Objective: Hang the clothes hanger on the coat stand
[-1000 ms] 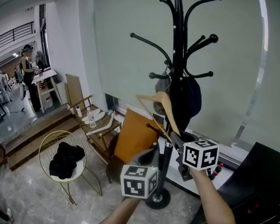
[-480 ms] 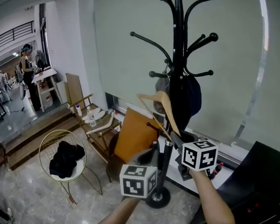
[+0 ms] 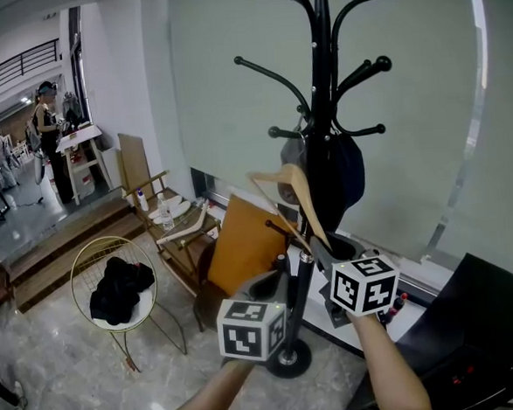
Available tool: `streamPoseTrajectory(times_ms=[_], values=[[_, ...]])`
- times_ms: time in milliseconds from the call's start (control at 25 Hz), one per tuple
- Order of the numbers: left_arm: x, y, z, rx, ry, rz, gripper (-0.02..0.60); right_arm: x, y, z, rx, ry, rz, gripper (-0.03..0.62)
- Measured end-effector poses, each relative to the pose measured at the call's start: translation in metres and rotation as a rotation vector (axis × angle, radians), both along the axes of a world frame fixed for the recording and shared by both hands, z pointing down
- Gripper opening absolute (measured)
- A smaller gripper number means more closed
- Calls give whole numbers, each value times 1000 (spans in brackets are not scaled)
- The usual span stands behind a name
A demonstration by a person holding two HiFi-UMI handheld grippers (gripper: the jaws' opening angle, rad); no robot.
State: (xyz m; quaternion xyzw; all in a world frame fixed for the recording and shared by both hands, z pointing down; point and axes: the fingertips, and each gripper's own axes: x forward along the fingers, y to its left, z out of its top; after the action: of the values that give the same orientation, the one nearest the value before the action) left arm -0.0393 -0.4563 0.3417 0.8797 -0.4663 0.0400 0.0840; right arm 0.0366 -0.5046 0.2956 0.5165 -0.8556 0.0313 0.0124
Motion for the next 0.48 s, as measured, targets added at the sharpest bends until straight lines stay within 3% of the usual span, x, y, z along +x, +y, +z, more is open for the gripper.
streamPoseTrajectory(times_ms=[480], values=[[4,12,5,-14,-7,9,5,5,17,-12,47,-3,14,81]])
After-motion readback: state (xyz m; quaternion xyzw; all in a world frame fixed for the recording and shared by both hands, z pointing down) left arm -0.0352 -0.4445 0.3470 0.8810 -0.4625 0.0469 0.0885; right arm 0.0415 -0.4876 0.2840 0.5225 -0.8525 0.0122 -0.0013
